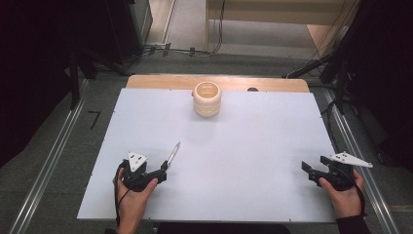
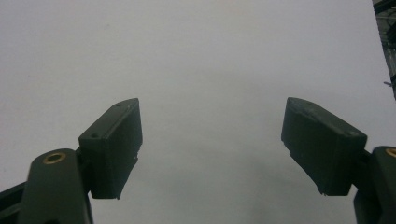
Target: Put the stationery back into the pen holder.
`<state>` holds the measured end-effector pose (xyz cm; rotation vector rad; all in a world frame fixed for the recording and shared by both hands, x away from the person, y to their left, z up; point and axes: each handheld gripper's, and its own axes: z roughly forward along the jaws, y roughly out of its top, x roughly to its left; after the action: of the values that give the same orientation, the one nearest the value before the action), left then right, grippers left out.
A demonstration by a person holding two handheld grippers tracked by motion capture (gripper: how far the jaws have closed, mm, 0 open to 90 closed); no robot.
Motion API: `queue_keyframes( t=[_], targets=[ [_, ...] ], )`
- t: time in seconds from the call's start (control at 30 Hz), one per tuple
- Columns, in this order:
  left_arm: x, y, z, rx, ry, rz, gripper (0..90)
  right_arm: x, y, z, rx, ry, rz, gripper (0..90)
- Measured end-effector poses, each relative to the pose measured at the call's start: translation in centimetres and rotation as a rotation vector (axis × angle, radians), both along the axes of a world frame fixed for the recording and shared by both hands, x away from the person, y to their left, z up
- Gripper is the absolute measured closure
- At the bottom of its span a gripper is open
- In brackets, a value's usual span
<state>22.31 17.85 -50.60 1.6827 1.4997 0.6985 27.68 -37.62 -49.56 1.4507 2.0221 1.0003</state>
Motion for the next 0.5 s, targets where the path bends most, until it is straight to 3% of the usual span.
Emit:
queue_keyframes(
  t=[0.5],
  targets=[
    [0.61,-0.56,-0.20,0.017,0.020,0.004,19.7,0.03,0.02,-0.03,-0.002,0.003,-0.001,19.2]
  ],
)
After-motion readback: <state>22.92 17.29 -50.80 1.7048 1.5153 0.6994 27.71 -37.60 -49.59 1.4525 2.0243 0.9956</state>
